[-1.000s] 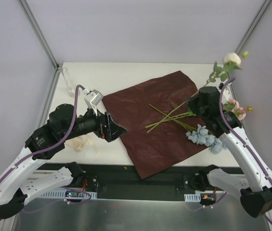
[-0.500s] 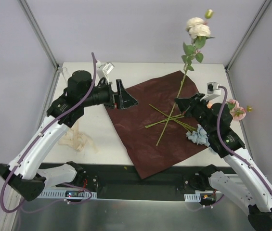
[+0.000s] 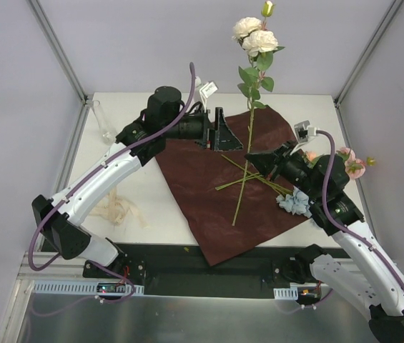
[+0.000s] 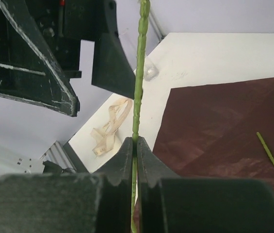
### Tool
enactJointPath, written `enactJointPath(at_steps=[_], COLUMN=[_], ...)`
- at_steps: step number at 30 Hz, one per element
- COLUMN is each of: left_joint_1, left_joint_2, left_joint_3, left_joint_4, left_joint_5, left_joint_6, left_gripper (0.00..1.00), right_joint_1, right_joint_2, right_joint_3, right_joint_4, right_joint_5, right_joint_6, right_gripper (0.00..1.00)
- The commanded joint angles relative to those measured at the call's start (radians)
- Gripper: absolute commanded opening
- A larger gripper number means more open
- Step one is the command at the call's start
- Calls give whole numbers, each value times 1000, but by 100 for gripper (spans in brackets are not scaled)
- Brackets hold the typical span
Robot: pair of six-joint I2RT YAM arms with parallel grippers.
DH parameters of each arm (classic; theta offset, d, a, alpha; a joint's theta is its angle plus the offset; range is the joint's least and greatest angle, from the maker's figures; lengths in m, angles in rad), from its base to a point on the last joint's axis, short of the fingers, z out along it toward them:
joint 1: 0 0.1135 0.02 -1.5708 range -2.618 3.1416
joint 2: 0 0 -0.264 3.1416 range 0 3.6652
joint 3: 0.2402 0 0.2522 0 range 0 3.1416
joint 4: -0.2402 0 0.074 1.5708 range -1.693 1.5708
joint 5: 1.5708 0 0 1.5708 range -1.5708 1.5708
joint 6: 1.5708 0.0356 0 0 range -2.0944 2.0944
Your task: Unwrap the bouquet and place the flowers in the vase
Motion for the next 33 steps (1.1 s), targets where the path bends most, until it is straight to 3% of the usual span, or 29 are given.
enactJointPath(at_steps=[1,18,19,25,29,30,31,33], left_joint_1=[-28,-29,-31,-31,-29,-31,-29,-25], left_joint_2=[15,83,86,85,62,54,43,-1], left_joint_3=[97,177,180,175,168,165,156,151], left_joint_4=[77,81,81,81,81,78,80,54], left_joint_5=[5,-10,-4,1,-6,-22,-36,-87], left_joint_6=[31,-4,-4,-4,2,17,32,115], left_gripper=[79,45,38,21,0,0,0,0], right_joint_1=[9,63,64,83,93,95,96,97], right_joint_2=[-25,-22,-24,-25,-21,-19,-10,2], right_joint_3=[-4,-20,-18,-17,-8,-1,12,66], right_joint_4=[84,52,49,30,12,-6,-32,-158], right_joint_5=[-106,-145,-137,-120,-110,-107,-66,10], right_joint_6=[-26,-86,-91,-123,-147,-161,-169,-190], right_gripper=[0,0,0,1,0,0,5,28])
